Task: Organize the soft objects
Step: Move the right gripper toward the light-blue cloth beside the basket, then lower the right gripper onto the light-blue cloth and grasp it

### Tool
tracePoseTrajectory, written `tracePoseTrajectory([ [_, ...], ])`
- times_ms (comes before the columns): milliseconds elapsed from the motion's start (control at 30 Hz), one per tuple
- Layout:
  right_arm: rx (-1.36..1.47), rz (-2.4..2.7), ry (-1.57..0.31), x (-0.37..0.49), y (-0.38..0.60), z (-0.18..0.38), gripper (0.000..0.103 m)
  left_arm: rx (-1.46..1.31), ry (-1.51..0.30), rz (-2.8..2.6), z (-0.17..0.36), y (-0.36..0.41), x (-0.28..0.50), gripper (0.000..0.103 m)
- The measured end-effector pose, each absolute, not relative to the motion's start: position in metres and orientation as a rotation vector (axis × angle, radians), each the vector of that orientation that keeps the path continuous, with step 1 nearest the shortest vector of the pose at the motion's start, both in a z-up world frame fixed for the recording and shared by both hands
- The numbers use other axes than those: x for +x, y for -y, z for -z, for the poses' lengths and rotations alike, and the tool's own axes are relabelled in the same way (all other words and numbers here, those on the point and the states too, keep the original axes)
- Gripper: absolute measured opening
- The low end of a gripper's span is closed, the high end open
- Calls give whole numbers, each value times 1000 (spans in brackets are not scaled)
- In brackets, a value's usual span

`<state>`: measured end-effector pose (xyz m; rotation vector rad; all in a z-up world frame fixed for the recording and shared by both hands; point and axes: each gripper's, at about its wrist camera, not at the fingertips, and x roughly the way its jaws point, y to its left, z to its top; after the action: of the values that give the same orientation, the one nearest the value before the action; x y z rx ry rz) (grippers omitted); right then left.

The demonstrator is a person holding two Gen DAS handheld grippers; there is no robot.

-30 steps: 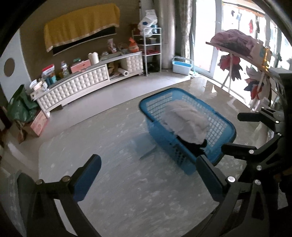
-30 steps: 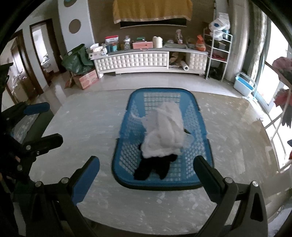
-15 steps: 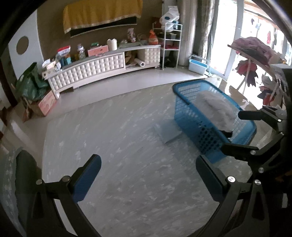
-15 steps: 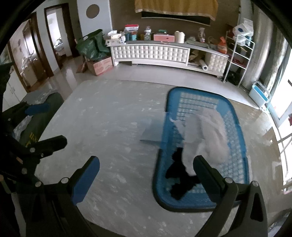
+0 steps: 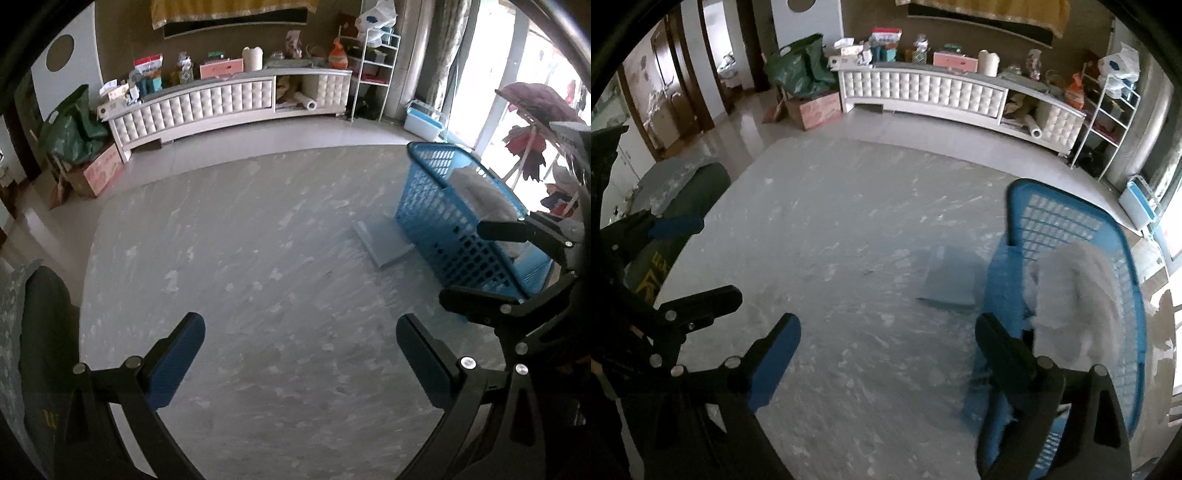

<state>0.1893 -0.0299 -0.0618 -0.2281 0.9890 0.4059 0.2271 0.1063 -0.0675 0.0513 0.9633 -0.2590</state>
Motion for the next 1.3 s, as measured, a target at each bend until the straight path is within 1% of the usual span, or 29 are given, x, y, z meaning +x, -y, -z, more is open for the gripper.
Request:
tracePoseTrajectory([
  [167, -260, -432, -1020, 199, 16, 76, 93, 44, -989, 245, 83, -120, 237, 103],
  [300, -257, -412, -1066, 209, 12, 98, 90, 28, -1013, 244, 98, -125, 253, 103],
  [367, -262, -399, -1087, 215, 12, 108, 83, 38, -1029, 242, 106, -126, 262, 103],
  [600, -265, -341, -1106, 234, 12, 132, 82, 78, -1044, 264, 129, -121, 282, 103],
  [667, -263, -320, -1118, 241, 14, 137, 78, 81, -1050, 271, 135, -120, 286, 103],
  [900, -238, -281, -1139, 256, 20, 151, 75, 52, -1050, 288, 147, -117, 296, 103],
  [1067, -217, -244, -1162, 260, 25, 158, 52, 71, -1063, 284, 153, -117, 294, 103],
  [1100, -215, -237, -1165, 260, 27, 159, 50, 74, -1063, 284, 154, -118, 295, 103],
  [1133, -214, -233, -1167, 260, 28, 160, 46, 75, -1064, 286, 154, -118, 295, 103],
  [1300, -214, -224, -1158, 256, 29, 157, 39, 82, -1062, 302, 153, -116, 292, 103],
])
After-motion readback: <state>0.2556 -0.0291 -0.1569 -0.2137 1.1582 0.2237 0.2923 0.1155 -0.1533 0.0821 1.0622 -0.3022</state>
